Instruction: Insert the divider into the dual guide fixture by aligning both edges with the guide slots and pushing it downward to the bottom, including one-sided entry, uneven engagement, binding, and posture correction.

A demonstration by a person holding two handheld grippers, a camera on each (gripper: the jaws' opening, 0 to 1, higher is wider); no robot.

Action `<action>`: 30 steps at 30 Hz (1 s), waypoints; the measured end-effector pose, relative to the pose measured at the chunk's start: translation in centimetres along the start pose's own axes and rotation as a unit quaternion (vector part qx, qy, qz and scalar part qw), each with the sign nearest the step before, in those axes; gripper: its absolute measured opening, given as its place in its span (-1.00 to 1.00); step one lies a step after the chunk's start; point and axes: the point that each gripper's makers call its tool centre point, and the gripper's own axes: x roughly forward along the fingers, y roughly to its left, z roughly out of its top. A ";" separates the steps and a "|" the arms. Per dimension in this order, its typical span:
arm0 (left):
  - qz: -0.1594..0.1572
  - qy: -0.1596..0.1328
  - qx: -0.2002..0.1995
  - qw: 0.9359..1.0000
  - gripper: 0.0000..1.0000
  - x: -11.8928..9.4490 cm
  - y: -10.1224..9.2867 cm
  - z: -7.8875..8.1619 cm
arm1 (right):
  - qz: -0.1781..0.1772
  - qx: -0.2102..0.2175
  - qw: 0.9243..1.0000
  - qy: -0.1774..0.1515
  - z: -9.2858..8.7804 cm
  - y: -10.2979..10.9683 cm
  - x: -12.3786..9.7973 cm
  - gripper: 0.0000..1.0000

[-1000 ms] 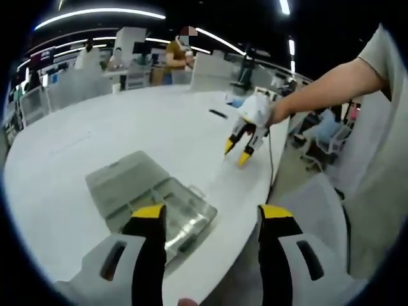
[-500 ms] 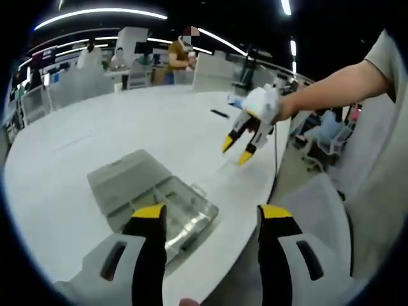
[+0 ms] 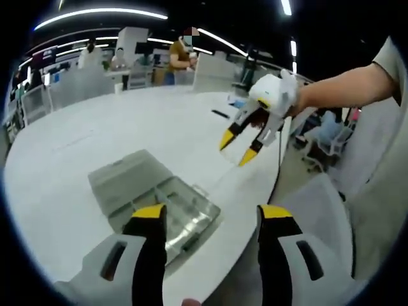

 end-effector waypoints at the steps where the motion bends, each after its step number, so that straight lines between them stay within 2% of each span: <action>1: -0.001 0.000 -0.001 1.000 0.07 0.0 0.0 0.0 | -0.002 -0.002 1.000 -0.001 0.3 0.1 0.0 -0.47; 7: -0.004 -0.001 -0.007 1.000 0.04 0.0 -0.1 0.4 | -0.011 -0.008 1.000 -0.013 2.7 0.5 -0.5 -0.46; 11: -0.008 0.002 -0.013 1.000 -0.07 0.0 -0.2 0.6 | -0.017 -0.016 1.000 -0.020 4.2 0.9 -0.8 -0.46; 20: -0.025 -0.005 -0.035 0.999 -0.28 0.5 -0.8 2.2 | -0.030 -0.038 0.998 -0.036 7.9 1.9 -1.2 -0.46; 30: -0.042 -0.008 -0.071 0.997 -0.40 0.9 -1.6 3.6 | -0.039 -0.053 0.997 -0.048 10.6 2.6 -1.3 -0.46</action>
